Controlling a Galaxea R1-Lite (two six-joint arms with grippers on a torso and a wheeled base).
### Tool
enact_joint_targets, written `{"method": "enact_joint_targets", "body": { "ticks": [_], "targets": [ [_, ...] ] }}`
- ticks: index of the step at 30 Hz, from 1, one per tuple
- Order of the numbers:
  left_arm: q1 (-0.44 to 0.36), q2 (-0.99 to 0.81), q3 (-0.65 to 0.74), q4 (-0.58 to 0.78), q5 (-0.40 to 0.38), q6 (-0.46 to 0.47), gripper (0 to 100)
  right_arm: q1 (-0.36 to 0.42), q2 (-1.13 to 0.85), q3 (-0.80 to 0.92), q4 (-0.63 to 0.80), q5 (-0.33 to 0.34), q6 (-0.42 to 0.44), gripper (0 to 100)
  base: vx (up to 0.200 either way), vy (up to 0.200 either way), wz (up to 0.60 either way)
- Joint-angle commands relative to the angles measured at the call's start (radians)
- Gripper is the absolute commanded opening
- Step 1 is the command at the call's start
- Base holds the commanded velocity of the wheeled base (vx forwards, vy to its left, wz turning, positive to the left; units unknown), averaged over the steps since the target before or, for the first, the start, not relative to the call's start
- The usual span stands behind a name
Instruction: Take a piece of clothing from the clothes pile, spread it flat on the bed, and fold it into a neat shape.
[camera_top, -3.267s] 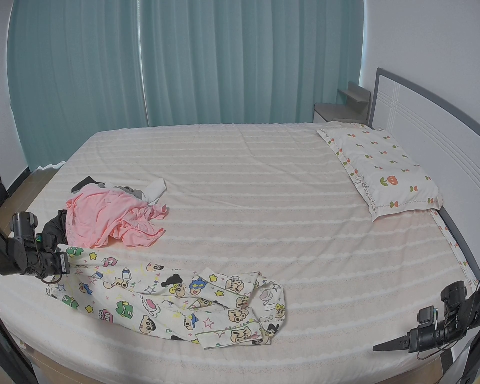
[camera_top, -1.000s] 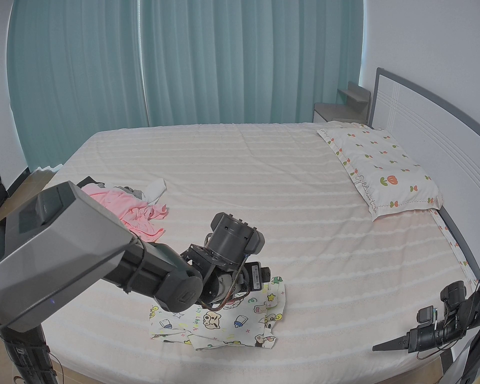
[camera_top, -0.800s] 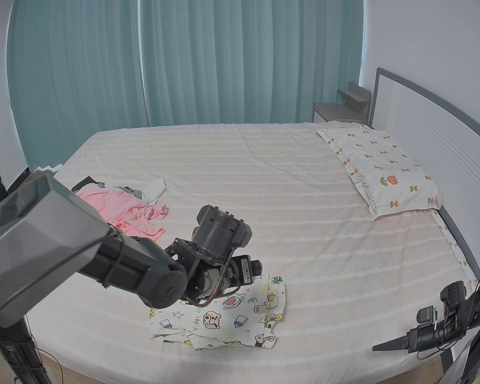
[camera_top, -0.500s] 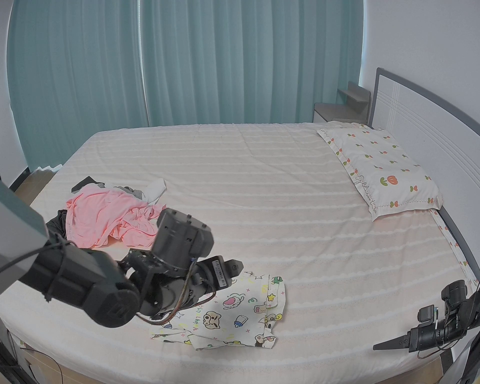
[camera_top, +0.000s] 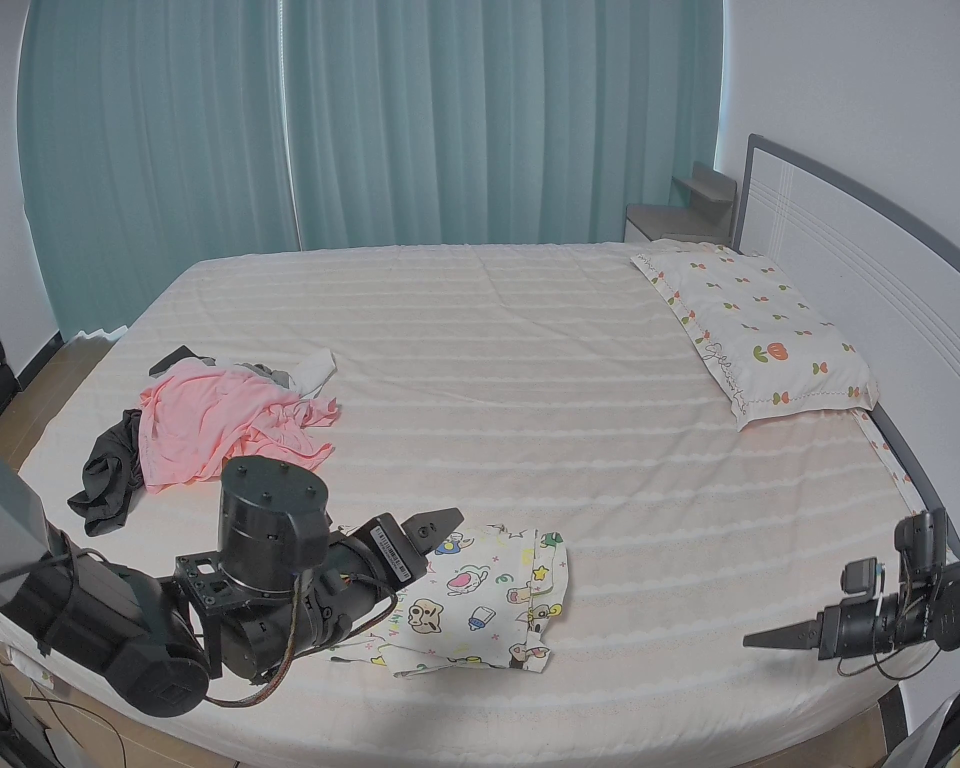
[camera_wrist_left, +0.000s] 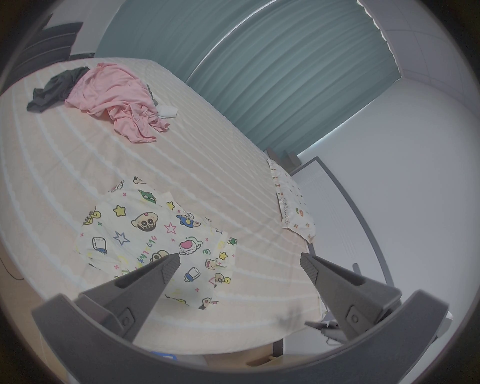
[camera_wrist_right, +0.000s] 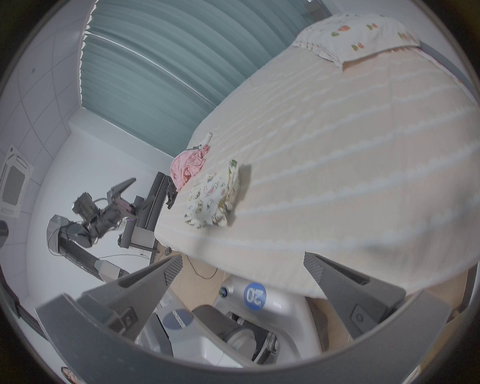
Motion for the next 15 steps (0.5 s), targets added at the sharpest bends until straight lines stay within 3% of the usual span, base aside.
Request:
{"method": "enact_joint_targets", "body": {
  "ticks": [1, 4, 6, 12, 15],
  "targets": [
    [0.041, 0.007, 0.119, -0.127, -0.085, -0.014, 100, 0.237, 0.098, -0.233, -0.01, -0.125, 0.157, 100, 0.0, 0.0, 0.0],
    [0.072, 0.005, 0.142, -0.168, -0.126, -0.015, 100, 0.295, 0.158, -0.245, -0.041, -0.128, 0.186, 100, 0.0, 0.133, 0.0],
    [0.102, 0.007, 0.161, -0.211, -0.145, -0.015, 100, 0.333, 0.239, -0.189, -0.135, -0.145, 0.184, 100, 0.0, 0.2, 0.0],
    [0.136, 0.038, 0.179, -0.231, -0.179, -0.017, 100, 0.343, 0.411, -0.052, -0.512, -0.317, 0.187, 100, 0.0, 0.2, 0.0],
    [0.138, 0.062, 0.185, -0.231, -0.182, -0.017, 100, 0.343, 0.503, -0.02, -0.668, -0.345, 0.191, 100, 0.0, 0.2, 0.0]
  ]
}}
